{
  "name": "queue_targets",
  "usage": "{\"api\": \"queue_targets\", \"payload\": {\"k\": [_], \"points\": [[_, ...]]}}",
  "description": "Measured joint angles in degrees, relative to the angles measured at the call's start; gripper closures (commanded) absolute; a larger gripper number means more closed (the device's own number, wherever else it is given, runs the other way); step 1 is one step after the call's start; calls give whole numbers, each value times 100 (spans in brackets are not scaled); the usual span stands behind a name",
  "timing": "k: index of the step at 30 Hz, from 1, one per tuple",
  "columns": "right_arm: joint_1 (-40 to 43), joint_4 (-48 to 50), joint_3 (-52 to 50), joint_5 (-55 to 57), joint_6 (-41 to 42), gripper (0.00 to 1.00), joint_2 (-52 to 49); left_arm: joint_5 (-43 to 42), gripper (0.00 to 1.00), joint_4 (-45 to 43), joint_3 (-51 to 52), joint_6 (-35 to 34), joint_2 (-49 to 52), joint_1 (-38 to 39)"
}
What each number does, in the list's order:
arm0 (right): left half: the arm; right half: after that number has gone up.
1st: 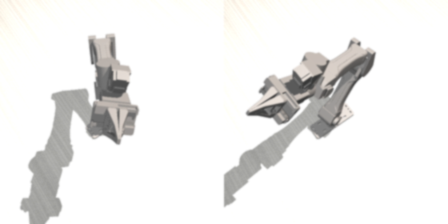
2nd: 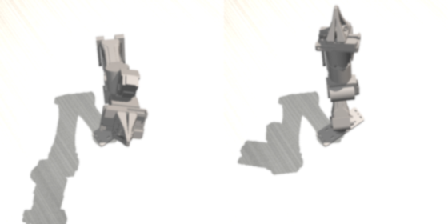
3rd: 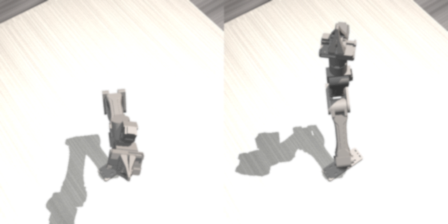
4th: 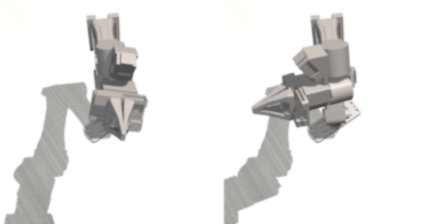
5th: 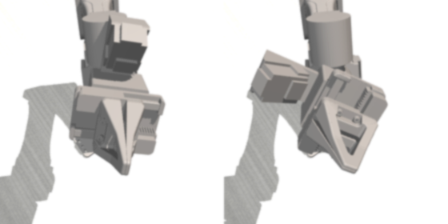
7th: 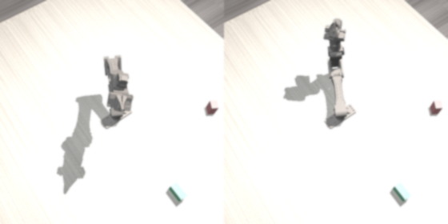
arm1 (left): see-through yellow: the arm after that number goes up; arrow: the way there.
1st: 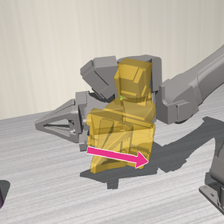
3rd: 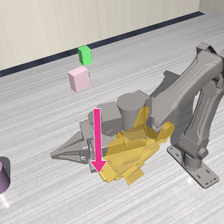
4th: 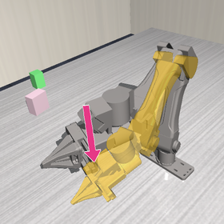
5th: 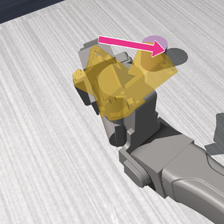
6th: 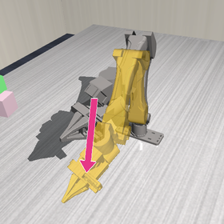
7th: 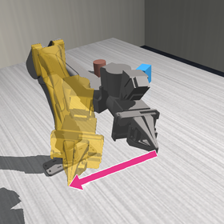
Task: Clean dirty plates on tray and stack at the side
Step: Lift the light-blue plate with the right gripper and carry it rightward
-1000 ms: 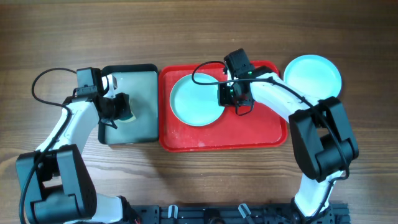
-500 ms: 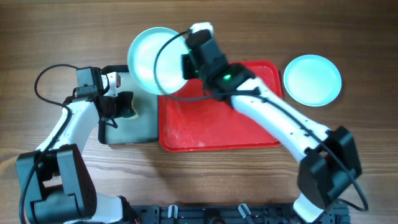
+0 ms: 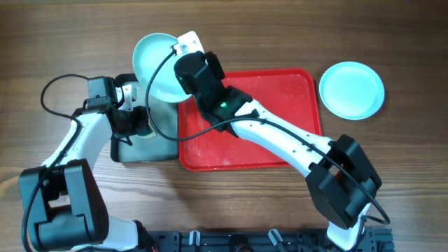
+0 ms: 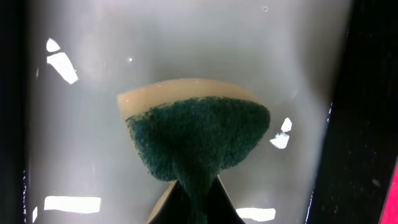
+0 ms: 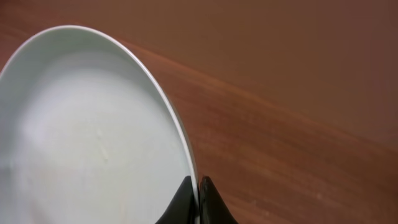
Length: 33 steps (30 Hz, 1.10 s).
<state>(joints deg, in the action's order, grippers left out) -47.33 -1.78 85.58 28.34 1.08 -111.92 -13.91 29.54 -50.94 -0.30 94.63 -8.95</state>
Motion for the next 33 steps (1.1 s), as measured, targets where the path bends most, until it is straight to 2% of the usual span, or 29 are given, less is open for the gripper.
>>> {"api": "queue_targets", "payload": {"k": [11,18,28,33], "points": [[-2,1915,-9,44,-2518,96,-39,42,96,-28,0,0,0,0],[-337,2712,-9,68,-4103,96,-55,57,96,-28,2,0,2,0],[-610,3141,-9,68,-5633,96,-57,57,96,-28,2,0,4,0],[-610,3268,-9,87,-5829,96,-57,57,96,-44,2,0,4,0]]}}
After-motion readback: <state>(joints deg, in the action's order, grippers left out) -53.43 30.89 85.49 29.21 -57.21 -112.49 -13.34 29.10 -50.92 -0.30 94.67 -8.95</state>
